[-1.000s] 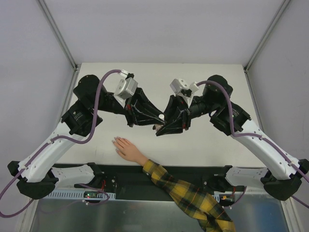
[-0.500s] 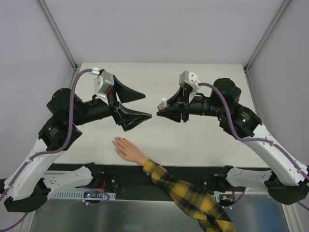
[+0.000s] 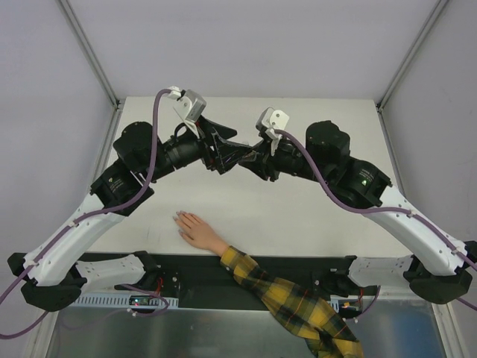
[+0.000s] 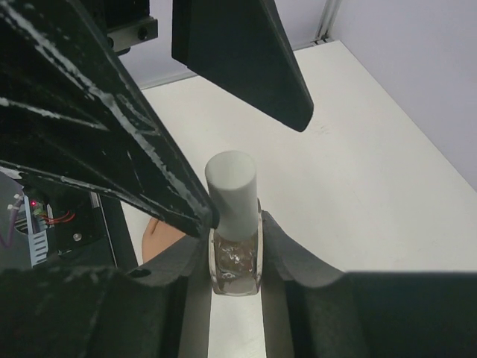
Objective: Paint the nails
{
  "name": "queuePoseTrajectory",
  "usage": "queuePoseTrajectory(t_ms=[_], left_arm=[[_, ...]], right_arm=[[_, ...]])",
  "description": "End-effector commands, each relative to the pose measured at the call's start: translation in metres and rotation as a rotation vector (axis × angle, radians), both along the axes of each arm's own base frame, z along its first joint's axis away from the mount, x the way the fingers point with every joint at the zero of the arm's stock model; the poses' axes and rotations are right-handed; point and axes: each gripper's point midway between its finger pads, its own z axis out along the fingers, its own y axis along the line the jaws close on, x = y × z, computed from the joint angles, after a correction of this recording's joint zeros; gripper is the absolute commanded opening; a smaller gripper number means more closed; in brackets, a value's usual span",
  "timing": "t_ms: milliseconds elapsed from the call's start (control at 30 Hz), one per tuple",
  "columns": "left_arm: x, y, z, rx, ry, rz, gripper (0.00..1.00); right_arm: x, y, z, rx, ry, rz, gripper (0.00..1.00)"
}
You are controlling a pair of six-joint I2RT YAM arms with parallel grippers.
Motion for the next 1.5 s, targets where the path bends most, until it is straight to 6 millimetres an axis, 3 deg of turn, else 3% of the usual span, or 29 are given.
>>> queuePoseTrajectory(t_ms=[0, 133, 433, 533, 567, 633, 667, 767, 800, 900, 1100, 1133, 1233, 1300, 1333, 1367, 1467], left_arm=[[-0.005, 0.000, 0.034, -0.077, -0.087, -0.001, 0.60], [-0.003, -0.002, 0.024, -0.060, -0.077, 0.006, 0.41], [-0.022, -0.018, 0.001, -0.029, -0.018, -0.140, 0.31], [-0.030, -0.019, 0.003, -0.017, -0.038, -0.190, 0.11], [-0.042, -0.022, 0.000, -0.003, -0.045, -0.258, 0.02], [-0.061, -0.025, 0.002, 0.033, -0.108, -0.403, 0.00], [-0.100, -0.021, -0.006, 0.068, -0.149, -0.653, 0.00], [-0.117, -0.008, -0.012, 0.085, -0.177, -0.827, 0.00], [-0.128, 0.001, -0.013, 0.079, -0.191, -0.913, 0.00], [-0.123, 0.015, -0.008, 0.074, -0.189, -0.915, 0.00], [-0.119, 0.021, 0.007, 0.065, -0.234, -0.784, 0.00], [-0.107, 0.019, 0.009, 0.066, -0.226, -0.697, 0.09], [-0.098, 0.026, 0.019, 0.047, -0.222, -0.557, 0.61], [-0.082, 0.033, 0.030, 0.019, -0.207, -0.395, 0.67], [-0.076, 0.036, 0.035, 0.005, -0.199, -0.342, 0.93], [-0.061, 0.040, 0.040, -0.022, -0.161, -0.241, 0.99], [-0.045, 0.045, 0.051, -0.085, -0.119, -0.125, 0.98]], right_arm=[[0.002, -0.005, 0.027, 0.042, -0.058, -0.031, 0.00], [-0.003, -0.006, 0.029, 0.045, -0.043, -0.026, 0.00], [-0.013, -0.009, 0.043, 0.071, -0.031, 0.006, 0.00], [-0.021, -0.005, 0.044, 0.071, -0.031, 0.060, 0.00], [-0.033, -0.002, 0.045, 0.076, -0.032, 0.131, 0.00], [-0.054, 0.001, 0.047, 0.077, -0.032, 0.272, 0.00], [-0.096, 0.001, 0.043, 0.070, -0.012, 0.521, 0.00], [-0.144, -0.008, 0.053, 0.107, 0.036, 0.808, 0.00], [-0.149, -0.010, 0.055, 0.115, 0.043, 0.841, 0.00], [-0.155, -0.015, 0.057, 0.121, 0.063, 0.873, 0.00], [-0.130, -0.010, 0.051, 0.126, 0.065, 0.738, 0.00], [-0.120, -0.008, 0.050, 0.122, 0.059, 0.679, 0.00], [-0.095, -0.006, 0.047, 0.100, 0.036, 0.531, 0.00], [-0.085, -0.008, 0.047, 0.093, 0.024, 0.463, 0.00], [-0.073, -0.008, 0.046, 0.088, 0.012, 0.392, 0.00], [-0.067, -0.008, 0.046, 0.088, 0.014, 0.357, 0.00], [-0.047, -0.007, 0.044, 0.081, -0.005, 0.245, 0.00]])
